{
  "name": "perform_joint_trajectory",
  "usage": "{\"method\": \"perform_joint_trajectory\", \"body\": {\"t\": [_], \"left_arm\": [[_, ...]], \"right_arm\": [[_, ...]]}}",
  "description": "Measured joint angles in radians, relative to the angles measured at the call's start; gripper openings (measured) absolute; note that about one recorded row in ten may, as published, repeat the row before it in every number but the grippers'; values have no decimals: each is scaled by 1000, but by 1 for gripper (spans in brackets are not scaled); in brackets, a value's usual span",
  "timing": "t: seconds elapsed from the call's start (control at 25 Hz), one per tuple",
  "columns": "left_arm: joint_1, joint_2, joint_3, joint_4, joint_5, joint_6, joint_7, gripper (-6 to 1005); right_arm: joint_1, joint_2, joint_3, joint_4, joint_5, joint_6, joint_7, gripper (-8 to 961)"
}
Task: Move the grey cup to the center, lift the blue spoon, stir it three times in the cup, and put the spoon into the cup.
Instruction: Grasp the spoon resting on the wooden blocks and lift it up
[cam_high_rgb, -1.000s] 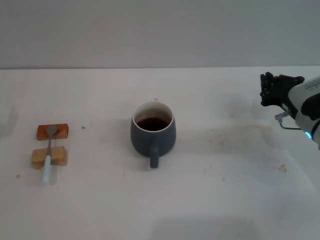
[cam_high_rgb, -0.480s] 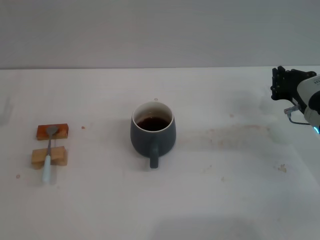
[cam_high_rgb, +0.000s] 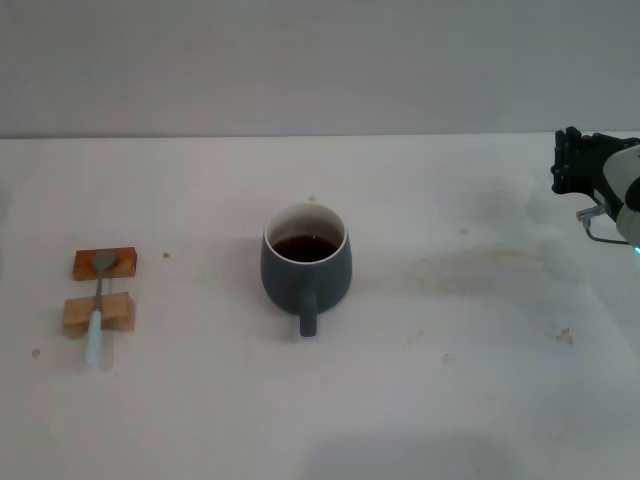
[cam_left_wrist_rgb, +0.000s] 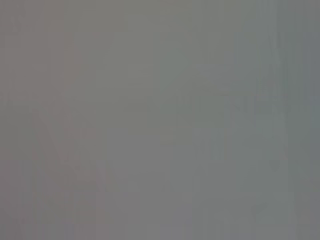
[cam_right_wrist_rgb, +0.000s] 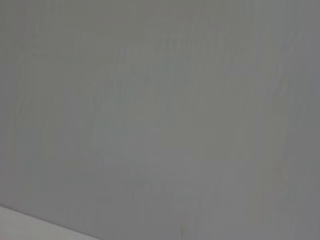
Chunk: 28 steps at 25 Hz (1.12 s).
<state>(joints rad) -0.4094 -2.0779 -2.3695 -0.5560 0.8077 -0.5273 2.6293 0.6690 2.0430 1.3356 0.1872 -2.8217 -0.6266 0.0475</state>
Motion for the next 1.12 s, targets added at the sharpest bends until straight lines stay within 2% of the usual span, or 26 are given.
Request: {"method": "perform_joint_trajectory", "body": {"t": [0.16,0.24,0.32,0.52,0.68,0.92,1.0,1.12], "left_arm": [[1,0,-20,1,-148,5,195,678],[1,0,-20,1,-148,5,195,678],[20,1,-27,-13,-266,-33,264,678],[54,5,-27,-27,-418,-126,316,678],[74,5,-27,-64,-430,-141,318,678],[92,8,-51,-142,-411,-31,312,677],[97,8,-55,-145,-417,-33,305,677],[130,12,-12,-149,-425,-91,204,677]], "right_arm": [[7,-1,0,0,0,1,0,69],[8,-1,1,0,-1,5,0,69],[10,-1,1,1,-1,11,0,69],[11,-1,2,5,-3,22,0,68],[12,-1,2,12,-3,35,0,68],[11,-1,2,15,-3,42,0,69],[11,-1,2,15,-3,44,0,69],[11,-1,2,15,-3,48,0,69]]}}
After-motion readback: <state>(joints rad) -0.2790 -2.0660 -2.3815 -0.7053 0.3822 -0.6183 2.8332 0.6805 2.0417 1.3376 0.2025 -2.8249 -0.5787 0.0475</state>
